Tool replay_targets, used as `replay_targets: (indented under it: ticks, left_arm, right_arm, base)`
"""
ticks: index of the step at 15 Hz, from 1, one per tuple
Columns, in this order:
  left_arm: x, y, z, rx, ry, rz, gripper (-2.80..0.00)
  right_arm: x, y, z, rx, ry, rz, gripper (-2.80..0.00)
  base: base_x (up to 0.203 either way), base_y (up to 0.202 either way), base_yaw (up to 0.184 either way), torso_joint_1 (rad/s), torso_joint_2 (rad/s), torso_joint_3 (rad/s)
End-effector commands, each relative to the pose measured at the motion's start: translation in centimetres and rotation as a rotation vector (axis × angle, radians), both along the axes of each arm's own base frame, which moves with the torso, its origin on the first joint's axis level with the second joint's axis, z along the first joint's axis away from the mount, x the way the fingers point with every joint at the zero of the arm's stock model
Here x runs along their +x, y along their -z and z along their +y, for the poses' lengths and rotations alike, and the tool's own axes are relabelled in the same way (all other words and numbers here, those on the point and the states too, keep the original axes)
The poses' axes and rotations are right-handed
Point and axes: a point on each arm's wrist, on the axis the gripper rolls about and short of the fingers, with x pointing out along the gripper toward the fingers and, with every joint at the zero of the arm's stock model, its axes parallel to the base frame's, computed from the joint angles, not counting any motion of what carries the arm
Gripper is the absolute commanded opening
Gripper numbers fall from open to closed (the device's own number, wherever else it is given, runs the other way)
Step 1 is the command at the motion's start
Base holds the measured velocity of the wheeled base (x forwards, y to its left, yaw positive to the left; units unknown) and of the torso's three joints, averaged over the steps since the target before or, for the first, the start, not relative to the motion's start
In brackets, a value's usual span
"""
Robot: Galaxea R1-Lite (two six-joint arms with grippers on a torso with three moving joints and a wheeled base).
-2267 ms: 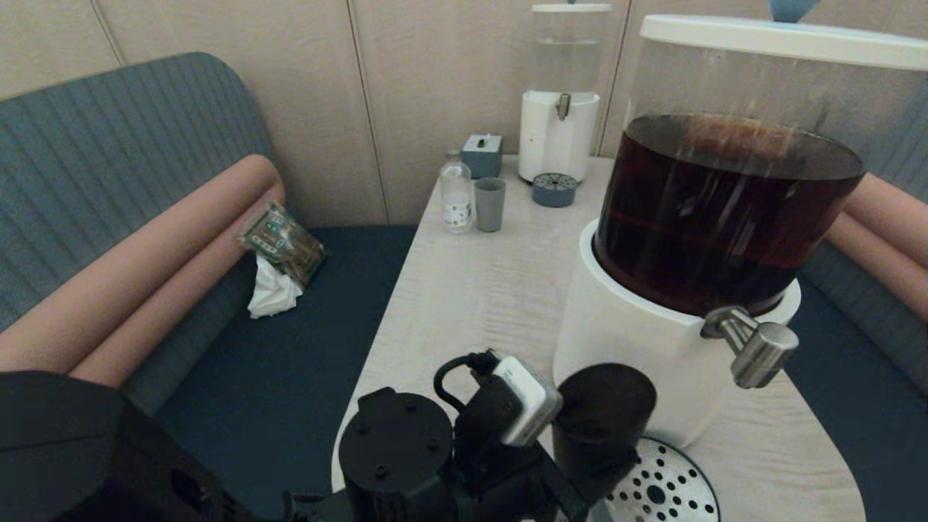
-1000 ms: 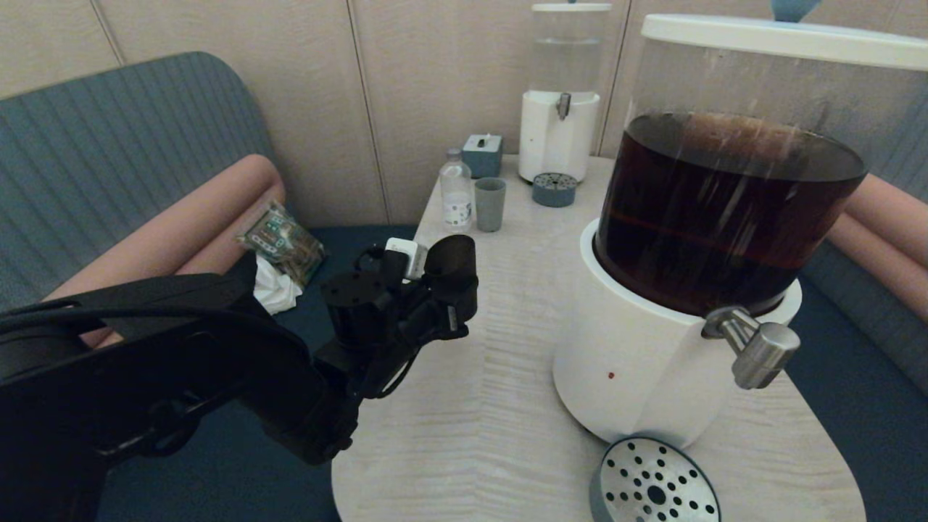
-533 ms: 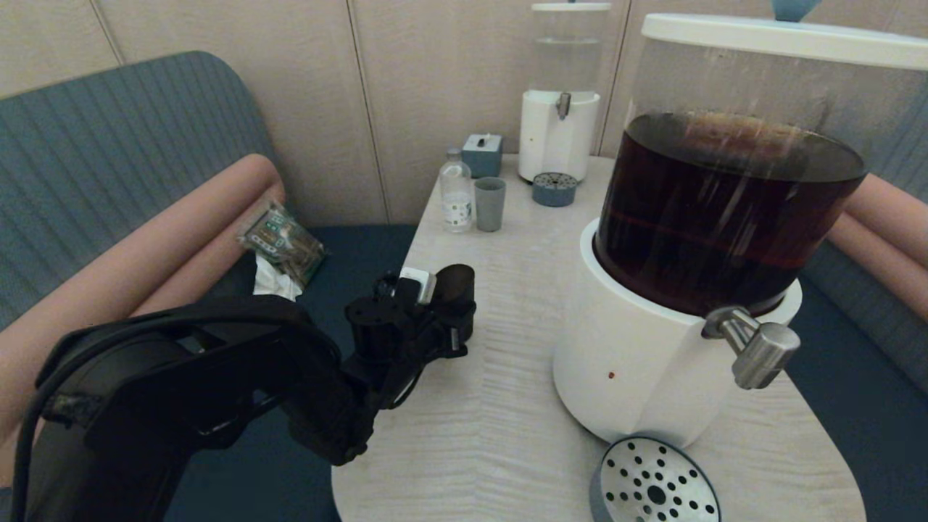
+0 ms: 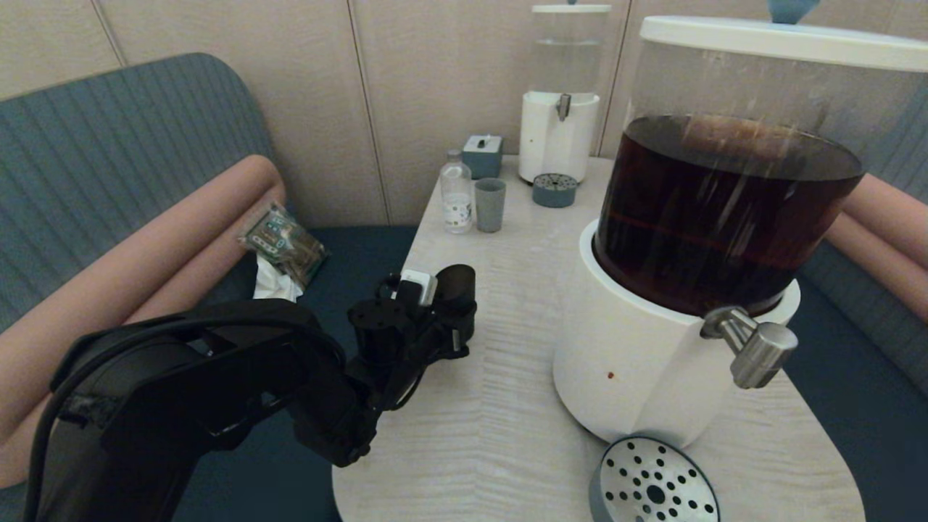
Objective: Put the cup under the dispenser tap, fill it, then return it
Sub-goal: Place the cup next to the water dispenser
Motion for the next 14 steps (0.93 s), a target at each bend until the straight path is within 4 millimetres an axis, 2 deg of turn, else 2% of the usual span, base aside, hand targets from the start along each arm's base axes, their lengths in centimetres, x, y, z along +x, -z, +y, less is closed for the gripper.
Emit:
replay_targets:
  ticks: [1,7,9,14]
  left_arm:
    - [0.0,0.4,0.0,0.004,0.001,0.009,0.0]
    - [-0.2,0.1,0.0,0.006,0.003,0.003,0.0]
    - [-0.4,-0.6,0.1,0.001,0.005,-0.007,0.0]
    - [-3.3,-2.2,1.3,0.015,0.01,0.019,0.0]
  right_arm:
    - [0.1,0.2,0.0,-0.001,-0.001,0.009,-2.8]
    - [0.1,0.3,0.0,-0.001,-0.001,0.011,-2.8]
    - [0.1,0.3,0.0,-0.001,-0.001,0.01,-2.8]
    - [0.1,0.2,0.0,-0.001,-0.001,0.009,-2.8]
  base:
    - [0.0,0.0,0.0,0.0,0.0,0.0]
    - [0.0,0.0,0.0,0.0,0.0,0.0]
    - [0.0,0.0,0.0,0.0,0.0,0.0]
    - [0.0,0.0,0.0,0.0,0.0,0.0]
